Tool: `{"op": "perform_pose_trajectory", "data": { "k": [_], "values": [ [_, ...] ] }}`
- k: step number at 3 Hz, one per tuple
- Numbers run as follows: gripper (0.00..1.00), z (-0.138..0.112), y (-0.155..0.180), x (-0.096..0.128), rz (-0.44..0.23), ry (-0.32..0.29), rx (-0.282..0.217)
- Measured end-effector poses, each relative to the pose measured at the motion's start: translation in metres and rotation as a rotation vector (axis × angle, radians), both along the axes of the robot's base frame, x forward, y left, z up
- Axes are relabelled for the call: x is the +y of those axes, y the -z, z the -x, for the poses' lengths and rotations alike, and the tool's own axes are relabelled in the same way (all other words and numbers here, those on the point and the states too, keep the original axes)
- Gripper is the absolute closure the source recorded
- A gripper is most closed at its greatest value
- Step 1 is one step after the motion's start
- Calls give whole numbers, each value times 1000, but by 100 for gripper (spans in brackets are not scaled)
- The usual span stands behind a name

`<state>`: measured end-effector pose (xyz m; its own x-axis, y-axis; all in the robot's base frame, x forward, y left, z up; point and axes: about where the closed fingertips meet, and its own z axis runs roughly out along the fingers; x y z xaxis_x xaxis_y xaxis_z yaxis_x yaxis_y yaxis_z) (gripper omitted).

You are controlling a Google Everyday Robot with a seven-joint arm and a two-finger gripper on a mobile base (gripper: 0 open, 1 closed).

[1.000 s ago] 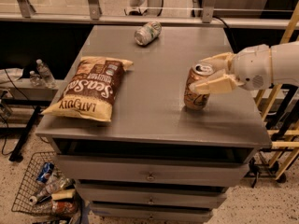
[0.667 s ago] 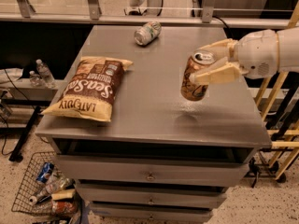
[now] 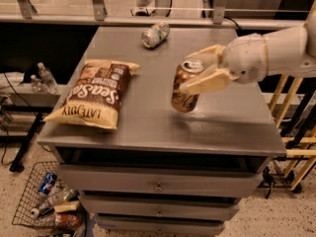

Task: Move orange can near brown chip bag

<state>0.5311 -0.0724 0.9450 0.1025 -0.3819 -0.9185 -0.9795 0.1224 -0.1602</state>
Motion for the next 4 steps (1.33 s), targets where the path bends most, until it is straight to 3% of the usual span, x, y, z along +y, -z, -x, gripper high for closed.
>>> {"op": "perform_pose_trajectory", "data": {
  "k": [2,3,4],
  "values": [
    [100,4,27,94,31,-245,48],
    [100,-1,42,123,48,-318,41],
    [100,-7,49,140,53,-347,13]
  ]
}}
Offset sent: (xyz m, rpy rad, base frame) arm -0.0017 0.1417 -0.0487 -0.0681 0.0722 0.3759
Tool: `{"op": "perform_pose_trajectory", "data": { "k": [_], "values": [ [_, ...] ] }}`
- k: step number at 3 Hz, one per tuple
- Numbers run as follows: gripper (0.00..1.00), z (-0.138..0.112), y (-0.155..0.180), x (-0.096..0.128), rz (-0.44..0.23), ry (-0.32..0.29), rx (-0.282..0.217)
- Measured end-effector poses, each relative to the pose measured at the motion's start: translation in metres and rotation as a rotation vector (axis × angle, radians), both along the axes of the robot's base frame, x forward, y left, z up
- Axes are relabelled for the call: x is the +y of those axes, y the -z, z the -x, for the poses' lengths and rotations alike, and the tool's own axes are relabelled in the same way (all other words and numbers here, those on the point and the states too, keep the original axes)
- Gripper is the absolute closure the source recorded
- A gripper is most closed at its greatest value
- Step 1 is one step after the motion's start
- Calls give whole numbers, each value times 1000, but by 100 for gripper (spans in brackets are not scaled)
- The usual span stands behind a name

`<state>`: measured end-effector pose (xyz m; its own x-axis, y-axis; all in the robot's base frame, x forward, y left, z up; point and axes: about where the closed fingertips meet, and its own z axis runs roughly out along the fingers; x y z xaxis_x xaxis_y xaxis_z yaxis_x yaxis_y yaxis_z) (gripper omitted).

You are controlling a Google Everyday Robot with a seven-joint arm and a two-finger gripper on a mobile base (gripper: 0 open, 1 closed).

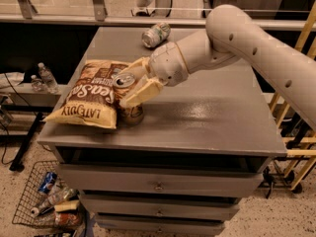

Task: Move orange can near brown chip bag

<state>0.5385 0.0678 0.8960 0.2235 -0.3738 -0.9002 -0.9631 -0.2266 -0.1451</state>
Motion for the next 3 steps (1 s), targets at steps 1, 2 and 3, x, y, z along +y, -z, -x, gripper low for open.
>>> {"op": "perform_pose_trajectory", "data": {
  "k": [1,2,3],
  "values": [
    [74,-8,-3,8,-11,7,-59],
    [51,-6,-3,9,-10,2,-54],
    [28,-5,-2,12,-11,-2,-54]
  ]
}}
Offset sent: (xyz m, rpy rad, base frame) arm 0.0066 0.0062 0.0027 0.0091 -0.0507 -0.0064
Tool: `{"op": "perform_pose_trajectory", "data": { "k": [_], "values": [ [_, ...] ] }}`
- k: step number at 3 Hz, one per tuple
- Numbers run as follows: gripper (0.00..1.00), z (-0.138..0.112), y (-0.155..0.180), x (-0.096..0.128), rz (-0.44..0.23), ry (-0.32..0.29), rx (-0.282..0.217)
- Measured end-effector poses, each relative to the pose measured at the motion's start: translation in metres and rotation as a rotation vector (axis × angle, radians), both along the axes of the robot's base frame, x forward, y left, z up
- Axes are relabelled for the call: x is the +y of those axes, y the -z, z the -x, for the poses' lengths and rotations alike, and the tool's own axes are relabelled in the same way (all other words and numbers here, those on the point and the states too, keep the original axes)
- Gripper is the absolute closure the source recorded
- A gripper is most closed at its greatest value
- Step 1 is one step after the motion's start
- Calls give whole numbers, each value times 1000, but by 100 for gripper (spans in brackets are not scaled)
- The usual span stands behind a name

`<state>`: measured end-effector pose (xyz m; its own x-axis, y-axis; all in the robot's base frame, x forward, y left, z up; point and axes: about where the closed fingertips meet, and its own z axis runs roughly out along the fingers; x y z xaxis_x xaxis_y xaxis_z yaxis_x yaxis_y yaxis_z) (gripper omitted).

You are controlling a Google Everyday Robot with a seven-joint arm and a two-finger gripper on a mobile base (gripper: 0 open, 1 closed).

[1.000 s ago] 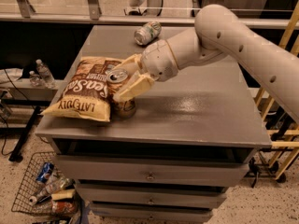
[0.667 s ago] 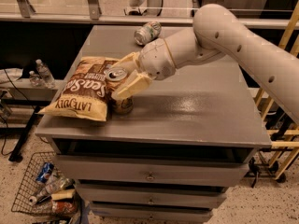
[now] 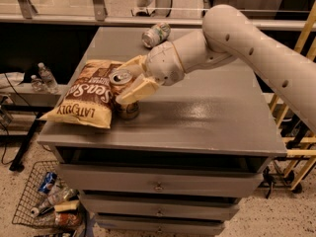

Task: Move orange can near brown chip bag

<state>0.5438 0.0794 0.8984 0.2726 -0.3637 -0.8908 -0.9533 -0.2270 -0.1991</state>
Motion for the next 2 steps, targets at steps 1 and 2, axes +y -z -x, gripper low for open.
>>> {"op": "perform_pose_trajectory", "data": {
  "k": [1,2],
  "values": [
    [4,1,0,2,0,-5,1],
    [0,1,0,4,0,-7,1]
  ]
}}
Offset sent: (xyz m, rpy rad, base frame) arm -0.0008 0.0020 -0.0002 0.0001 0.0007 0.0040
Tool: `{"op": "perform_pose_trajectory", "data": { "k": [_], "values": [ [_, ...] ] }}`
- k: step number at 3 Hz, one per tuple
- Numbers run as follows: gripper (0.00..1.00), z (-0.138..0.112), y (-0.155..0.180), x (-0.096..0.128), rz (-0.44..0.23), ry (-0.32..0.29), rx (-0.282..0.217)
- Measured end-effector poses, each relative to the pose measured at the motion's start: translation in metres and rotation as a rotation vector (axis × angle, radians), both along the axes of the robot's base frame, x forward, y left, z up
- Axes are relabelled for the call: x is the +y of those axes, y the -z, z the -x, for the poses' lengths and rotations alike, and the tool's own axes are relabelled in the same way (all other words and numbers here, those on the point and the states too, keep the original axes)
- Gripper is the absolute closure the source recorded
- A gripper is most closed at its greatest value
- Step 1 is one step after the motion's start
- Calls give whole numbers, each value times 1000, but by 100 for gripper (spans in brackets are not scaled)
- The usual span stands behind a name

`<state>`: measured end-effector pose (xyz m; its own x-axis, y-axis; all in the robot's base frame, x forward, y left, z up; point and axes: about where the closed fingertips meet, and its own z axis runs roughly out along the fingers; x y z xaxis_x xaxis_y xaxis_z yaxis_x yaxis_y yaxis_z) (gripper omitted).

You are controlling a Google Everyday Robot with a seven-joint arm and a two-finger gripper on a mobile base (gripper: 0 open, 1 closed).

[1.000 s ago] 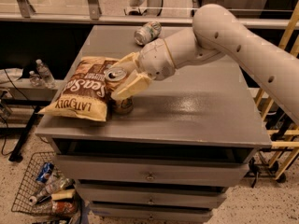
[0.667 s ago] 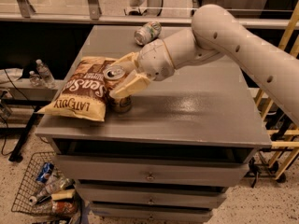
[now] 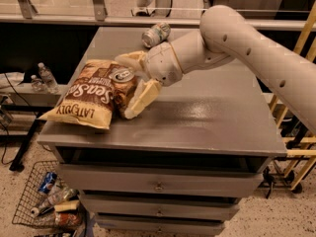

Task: Move orange can near brown chip bag

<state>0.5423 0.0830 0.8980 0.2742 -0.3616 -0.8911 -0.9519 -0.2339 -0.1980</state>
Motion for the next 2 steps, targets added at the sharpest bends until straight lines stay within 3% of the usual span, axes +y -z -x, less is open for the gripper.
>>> {"op": "perform_pose_trajectory", "data": {
  "k": [1,2],
  "values": [
    [0,-4,-7,-10,19,19,-17],
    [0,-16,-20,-55,79,104,-50]
  ]
}}
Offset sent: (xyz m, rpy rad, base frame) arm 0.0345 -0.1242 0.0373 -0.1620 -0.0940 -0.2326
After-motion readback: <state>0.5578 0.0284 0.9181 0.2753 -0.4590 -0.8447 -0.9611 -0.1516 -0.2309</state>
